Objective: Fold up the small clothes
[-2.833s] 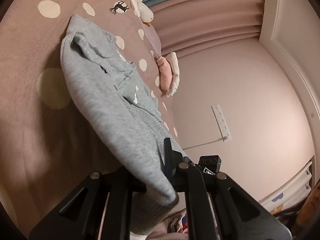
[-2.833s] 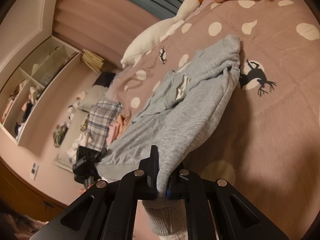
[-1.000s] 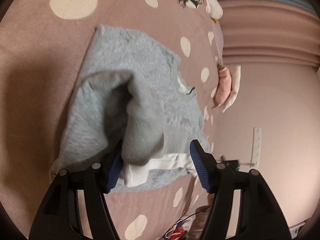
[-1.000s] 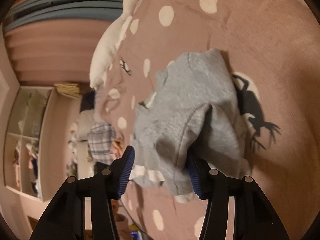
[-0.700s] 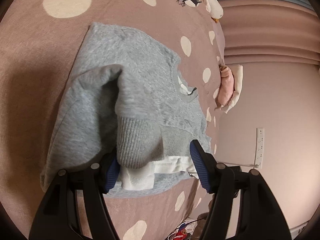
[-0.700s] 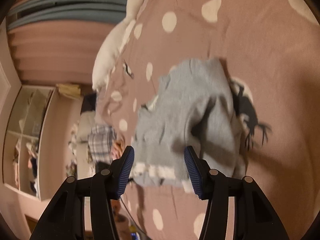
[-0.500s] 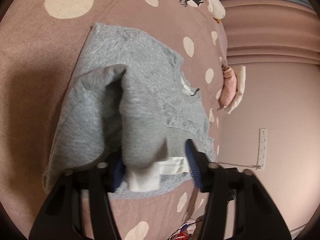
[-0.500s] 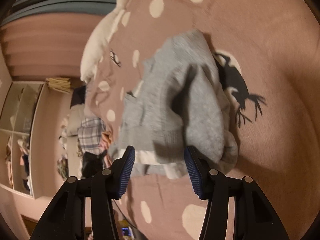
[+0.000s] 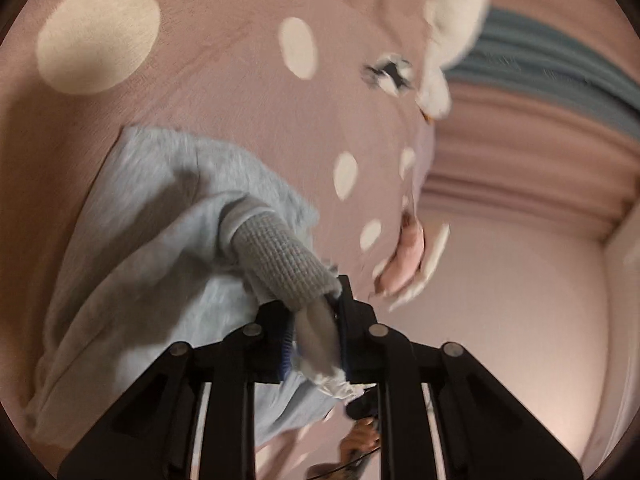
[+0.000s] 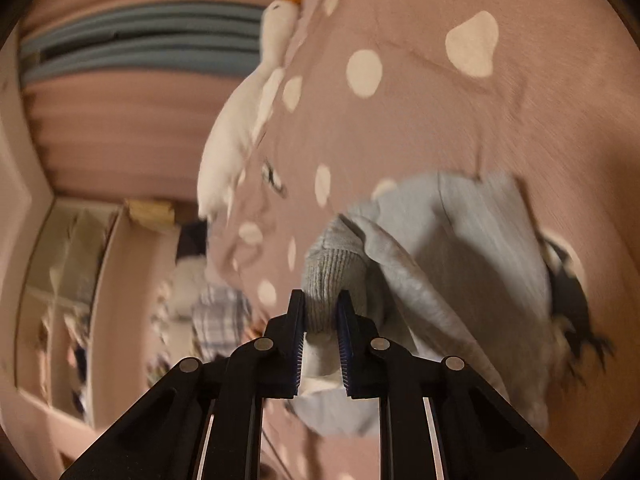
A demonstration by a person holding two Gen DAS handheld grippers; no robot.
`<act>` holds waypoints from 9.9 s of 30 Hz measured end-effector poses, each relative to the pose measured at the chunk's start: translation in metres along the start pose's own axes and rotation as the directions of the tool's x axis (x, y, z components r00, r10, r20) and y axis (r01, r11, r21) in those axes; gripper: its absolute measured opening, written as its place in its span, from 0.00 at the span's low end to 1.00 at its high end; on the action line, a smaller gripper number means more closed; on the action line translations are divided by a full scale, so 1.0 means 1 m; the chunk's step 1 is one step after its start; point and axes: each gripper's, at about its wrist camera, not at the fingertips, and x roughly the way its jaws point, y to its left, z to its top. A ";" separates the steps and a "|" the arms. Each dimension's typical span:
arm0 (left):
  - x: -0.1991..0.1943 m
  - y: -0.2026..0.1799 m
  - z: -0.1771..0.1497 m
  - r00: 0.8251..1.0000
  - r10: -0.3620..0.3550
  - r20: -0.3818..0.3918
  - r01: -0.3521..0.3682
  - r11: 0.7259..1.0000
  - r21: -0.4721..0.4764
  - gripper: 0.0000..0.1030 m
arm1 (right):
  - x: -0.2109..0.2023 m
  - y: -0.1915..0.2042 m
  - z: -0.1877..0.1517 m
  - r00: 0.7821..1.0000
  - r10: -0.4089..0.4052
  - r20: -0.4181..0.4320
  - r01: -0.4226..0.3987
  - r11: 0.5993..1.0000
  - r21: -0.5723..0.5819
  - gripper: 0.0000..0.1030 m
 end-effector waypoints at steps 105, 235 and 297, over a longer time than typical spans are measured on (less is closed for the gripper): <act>-0.016 0.034 -0.065 0.978 0.193 0.079 -0.208 0.889 0.408 0.95 | 0.065 0.062 -0.202 0.869 -0.493 0.033 0.362 0.590 -0.722 0.47; 0.185 -0.076 -0.206 0.899 0.411 -0.154 -0.111 0.551 0.827 0.74 | 0.043 0.017 -0.028 0.776 -0.595 0.209 0.622 0.665 -0.413 0.10; 0.154 -0.083 -0.187 0.883 0.463 -0.082 -0.237 0.590 0.772 0.76 | 0.090 0.068 -0.254 0.922 -0.387 -0.004 0.215 0.520 -0.827 0.04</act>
